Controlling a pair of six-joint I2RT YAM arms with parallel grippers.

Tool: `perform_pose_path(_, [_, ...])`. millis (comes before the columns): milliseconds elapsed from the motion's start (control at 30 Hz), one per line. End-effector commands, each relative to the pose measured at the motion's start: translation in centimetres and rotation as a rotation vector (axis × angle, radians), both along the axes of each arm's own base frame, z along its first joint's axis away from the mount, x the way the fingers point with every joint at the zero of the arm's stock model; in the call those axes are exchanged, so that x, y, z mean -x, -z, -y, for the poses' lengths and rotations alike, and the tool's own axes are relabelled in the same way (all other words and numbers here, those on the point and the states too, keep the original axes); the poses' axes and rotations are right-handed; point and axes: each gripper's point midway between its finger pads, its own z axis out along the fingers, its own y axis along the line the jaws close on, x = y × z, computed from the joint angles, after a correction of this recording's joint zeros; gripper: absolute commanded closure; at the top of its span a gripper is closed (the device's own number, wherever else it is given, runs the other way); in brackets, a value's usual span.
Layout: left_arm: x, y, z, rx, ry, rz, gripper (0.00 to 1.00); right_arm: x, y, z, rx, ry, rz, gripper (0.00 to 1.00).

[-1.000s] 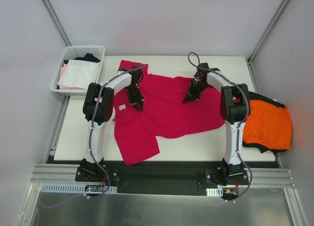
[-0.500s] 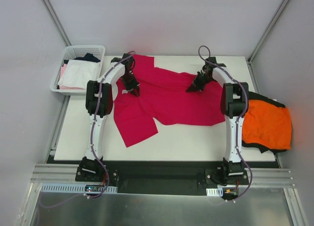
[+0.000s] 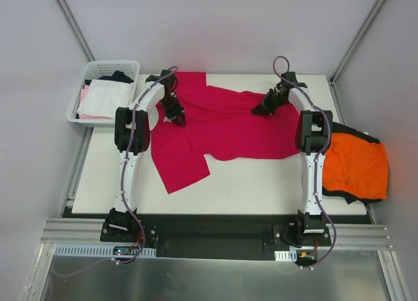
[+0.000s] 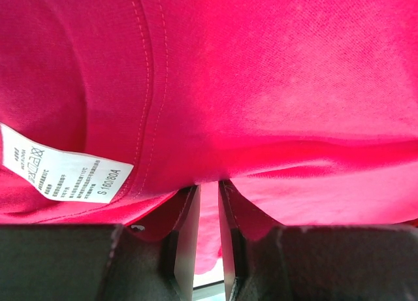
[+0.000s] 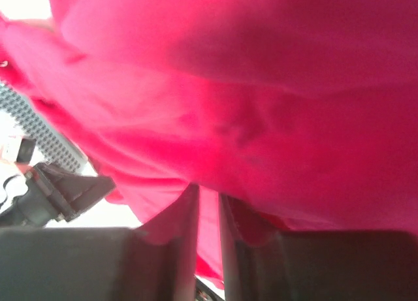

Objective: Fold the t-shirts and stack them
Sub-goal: Flatten the tshirt out

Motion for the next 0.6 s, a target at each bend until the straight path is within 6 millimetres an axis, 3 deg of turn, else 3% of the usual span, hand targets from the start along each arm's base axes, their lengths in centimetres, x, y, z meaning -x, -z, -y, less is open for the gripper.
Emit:
perform_pose_path(0, [-0.4,2.3,-1.3,-0.046,0.025,-0.008,0.82,-1.9,-1.0,0.7,-0.023,0.007,0.102,0.72])
perform_pose_path(33, [-0.8,1.9,-1.2,-0.037,0.027,0.010,0.82,-2.2,-1.4,0.8,-0.028,0.008,0.119,0.62])
perform_pose_path(133, [-2.0,0.4,-0.6,-0.006,0.046,0.072,0.76,-3.2,-3.0,1.2,-0.042,0.018,0.177,0.51])
perform_pose_path(267, [-3.1,-1.7,-0.2,0.011,0.058,0.145,0.58,-3.7,-4.8,1.4,-0.054,0.020,0.225,0.44])
perform_pose_path(300, [-3.3,-2.3,-0.2,0.012,0.062,0.161,0.49,-3.8,-5.6,1.4,-0.054,0.020,0.241,0.44])
perform_pose_path(333, [-3.5,-3.5,0.0,0.017,0.064,0.187,0.46,-3.7,-6.0,1.4,-0.062,0.015,0.247,0.44])
perform_pose_path(367, [-3.4,-4.2,0.2,0.013,0.069,0.202,0.41,-3.2,-6.0,1.4,-0.062,0.011,0.239,0.44])
perform_pose_path(400, [-3.4,-5.0,0.3,0.009,0.075,0.221,0.35,-2.9,-7.3,1.4,-0.060,0.005,0.258,0.44])
perform_pose_path(433, [-3.3,-6.8,0.5,0.009,0.082,0.256,0.32,-2.4,-7.6,1.4,-0.054,-0.003,0.256,0.43])
perform_pose_path(500, [-2.5,-8.0,1.3,0.001,0.107,0.275,0.29,-0.4,-7.4,1.6,-0.021,-0.033,0.225,0.43])
perform_pose_path(533, [-2.0,-9.7,1.6,0.006,0.116,0.304,0.27,0.3,-8.6,2.2,0.023,-0.032,0.236,0.43])
perform_pose_path(567, [-1.1,-9.6,1.9,0.008,0.125,0.287,0.27,2.0,-8.4,2.6,0.049,-0.042,0.178,0.43])
